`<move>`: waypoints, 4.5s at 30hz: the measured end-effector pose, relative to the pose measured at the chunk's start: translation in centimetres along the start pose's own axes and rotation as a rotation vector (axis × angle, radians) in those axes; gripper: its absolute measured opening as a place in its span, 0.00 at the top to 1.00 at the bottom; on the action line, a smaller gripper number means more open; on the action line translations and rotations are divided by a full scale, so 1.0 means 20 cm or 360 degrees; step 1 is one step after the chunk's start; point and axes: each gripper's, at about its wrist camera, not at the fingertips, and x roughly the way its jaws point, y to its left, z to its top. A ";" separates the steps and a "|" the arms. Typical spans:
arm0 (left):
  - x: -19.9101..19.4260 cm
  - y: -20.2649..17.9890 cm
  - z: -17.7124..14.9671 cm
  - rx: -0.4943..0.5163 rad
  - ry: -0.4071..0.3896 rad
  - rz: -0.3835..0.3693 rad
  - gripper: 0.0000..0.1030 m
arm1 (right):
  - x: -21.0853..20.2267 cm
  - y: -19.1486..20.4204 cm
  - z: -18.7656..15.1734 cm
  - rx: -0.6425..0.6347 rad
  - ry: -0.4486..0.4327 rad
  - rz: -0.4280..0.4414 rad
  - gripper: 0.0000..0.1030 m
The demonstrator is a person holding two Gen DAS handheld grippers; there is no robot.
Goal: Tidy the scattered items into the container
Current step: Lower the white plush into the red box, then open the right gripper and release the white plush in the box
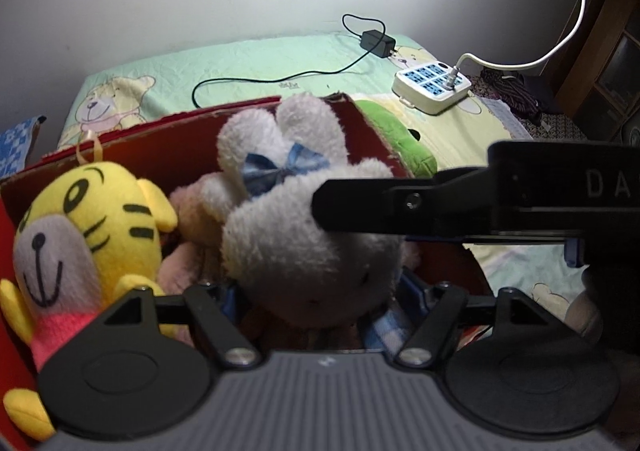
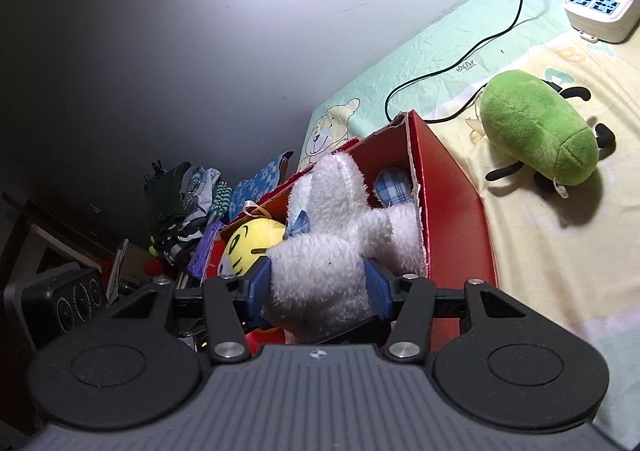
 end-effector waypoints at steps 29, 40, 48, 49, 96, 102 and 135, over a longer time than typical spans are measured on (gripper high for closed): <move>-0.12 0.04 0.11 0.0040 0.0055 0.0146 0.24 | -0.02 0.16 0.09 -0.0202 -0.0058 -0.0336 0.55; -0.26 0.07 0.09 0.0025 0.0014 0.0190 0.18 | 0.06 0.21 0.04 -0.0285 -0.0003 -0.0488 0.54; -0.24 0.12 0.05 -0.0042 0.0060 0.0195 0.15 | 0.05 0.21 -0.01 -0.0229 -0.0032 -0.0500 0.54; -0.24 0.12 0.05 -0.0039 0.0064 0.0200 0.15 | 0.05 0.21 -0.01 -0.0226 -0.0037 -0.0503 0.54; -0.07 -0.15 0.00 -0.0027 0.0194 0.0378 0.12 | -0.06 0.11 -0.05 -0.0266 -0.0006 -0.0353 0.57; -0.04 -0.18 0.01 -0.0046 0.0207 0.0404 0.12 | -0.08 0.08 -0.02 -0.0256 0.0018 -0.0293 0.57; -0.11 -0.01 -0.03 -0.0375 0.0202 0.0566 0.16 | -0.02 0.03 0.08 -0.0362 0.0209 -0.0175 0.65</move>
